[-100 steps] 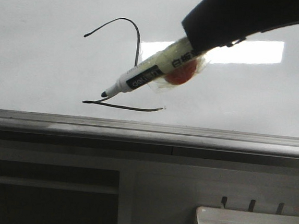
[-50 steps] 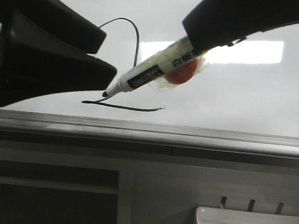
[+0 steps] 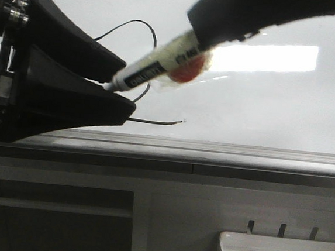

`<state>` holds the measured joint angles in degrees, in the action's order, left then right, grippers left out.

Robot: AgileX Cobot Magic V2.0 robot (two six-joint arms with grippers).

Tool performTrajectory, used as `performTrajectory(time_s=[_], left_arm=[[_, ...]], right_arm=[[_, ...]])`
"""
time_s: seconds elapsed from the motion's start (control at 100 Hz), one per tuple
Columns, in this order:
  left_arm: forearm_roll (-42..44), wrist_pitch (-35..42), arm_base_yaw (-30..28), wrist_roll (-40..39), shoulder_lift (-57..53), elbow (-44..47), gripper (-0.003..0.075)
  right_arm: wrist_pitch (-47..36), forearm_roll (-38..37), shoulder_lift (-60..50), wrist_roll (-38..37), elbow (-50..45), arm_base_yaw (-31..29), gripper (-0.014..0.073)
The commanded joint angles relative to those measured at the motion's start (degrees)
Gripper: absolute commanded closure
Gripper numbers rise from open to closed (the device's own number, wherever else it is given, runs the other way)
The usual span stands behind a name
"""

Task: Write number 2 on whiteboard

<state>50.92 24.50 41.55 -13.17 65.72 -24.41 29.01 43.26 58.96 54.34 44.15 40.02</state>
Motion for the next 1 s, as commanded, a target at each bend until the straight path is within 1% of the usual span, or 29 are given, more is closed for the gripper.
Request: performTrajectory(time_s=[0.0,0.06,0.23,0.35,0.37,0.42,0.46,0.47,0.49,0.52,0.53,0.7,0.73,0.76,0.78,0.8,0.81,0.83,0.84,0.85,0.86,0.87,0.88,0.9,0.91,0.95,0.99], left_arm=[[-0.35,5.77,0.42,-0.27,-0.70,-1.77,0.0419],[-0.23,6.73,0.42,-0.27,-0.70,-1.77,0.0419],[-0.23,5.79,0.42,-0.27,-0.70,-1.77,0.0419],[-0.23,5.90,0.42,-0.27,-0.70,-1.77,0.0423],[-0.23,5.90,0.42,-0.27,-0.70,-1.77,0.0435],[-0.23,5.90,0.42,-0.27,-0.70,-1.77,0.0496],[0.04,6.02,0.42,-0.27,-0.70,-1.77,0.0581],[0.20,6.13,0.42,-0.27,-0.70,-1.77,0.0613],[0.57,6.15,0.42,-0.27,-0.70,-1.77,0.0647],[0.99,6.15,0.42,-0.27,-0.70,-1.77,0.0731],[1.10,6.15,0.42,-0.27,-0.70,-1.77,0.0745],[1.74,6.15,0.42,-0.27,-0.70,-1.77,0.0741],[1.74,6.15,0.42,-0.27,-0.70,-1.77,0.0741],[1.74,6.23,0.42,-0.27,-0.70,-1.77,0.0741],[1.74,6.29,0.42,-0.27,-0.70,-1.77,0.0741],[1.63,6.38,0.42,-0.27,-0.70,-1.77,0.0741],[1.52,6.38,0.42,-0.27,-0.70,-1.77,0.0741],[1.35,6.64,0.42,-0.27,-0.70,-1.77,0.0741],[1.09,6.77,0.42,-0.27,-0.70,-1.77,0.0741],[0.94,6.77,0.42,-0.27,-0.70,-1.77,0.0741],[0.46,7.05,0.42,-0.27,-0.70,-1.77,0.0741],[0.17,7.07,0.42,-0.27,-0.70,-1.77,0.0741],[-0.12,7.31,0.42,-0.27,-0.70,-1.77,0.0741],[-1.40,7.54,0.42,-0.27,-0.70,-1.77,0.0741],[-2.55,7.63,0.42,-0.27,-0.70,-1.77,0.0741],[-6.27,7.64,0.42,-0.27,-0.70,-1.77,0.0741],[-12.80,7.21,-0.06,-0.27,-0.70,-1.77,0.0741]], right_arm=[[-4.21,2.93,-0.52,-0.04,1.90,0.29,0.0643],[-4.21,2.93,0.05,-0.04,2.01,0.29,0.0643],[-1.00,2.93,1.82,-0.04,2.91,0.54,0.0643],[-0.83,2.93,2.19,-0.04,3.53,0.54,0.0643],[-0.83,2.93,2.19,-0.04,3.55,0.54,0.0643],[-0.98,2.93,2.19,-0.04,3.65,0.54,0.0643],[-1.24,2.93,2.19,-0.04,3.65,0.54,0.0643],[-1.40,2.93,2.19,-0.04,3.65,0.54,0.0643],[-1.64,2.93,2.19,-0.04,3.65,0.54,0.0643],[-1.90,2.93,2.19,-0.04,3.65,0.54,0.0643],[-1.88,2.93,2.19,-0.04,3.65,0.54,0.0643],[-3.78,3.01,2.19,-0.03,3.65,0.54,0.0632],[-3.76,3.01,2.19,0.27,3.65,0.54,0.0607],[-3.76,3.01,2.19,0.77,3.65,0.54,0.0563],[-3.76,3.01,2.19,0.91,3.65,0.54,0.0519],[-4.15,3.01,2.19,0.91,3.65,0.54,0.0467],[-4.33,3.01,2.19,0.91,3.65,0.54,0.0428],[-4.88,3.01,2.19,0.91,3.65,0.54,0.0386],[-5.36,3.01,2.19,0.91,3.65,0.54,0.0342],[-5.64,3.01,2.19,0.91,3.65,0.54,0.0319],[-5.94,3.01,2.19,0.91,3.65,0.54,0.0272],[-6.61,3.01,2.19,0.91,3.65,0.54,0.0249],[-6.99,3.01,2.19,0.91,3.65,0.54,0.0203],[-8.21,3.01,2.19,0.91,3.65,0.54,0.0158],[-9.03,3.01,2.19,0.91,3.65,0.54,0.0115],[-11.65,3.01,1.95,0.91,3.65,0.54,0.0005],[-15.48,3.01,1.63,0.91,3.65,0.54,-0.0058]])
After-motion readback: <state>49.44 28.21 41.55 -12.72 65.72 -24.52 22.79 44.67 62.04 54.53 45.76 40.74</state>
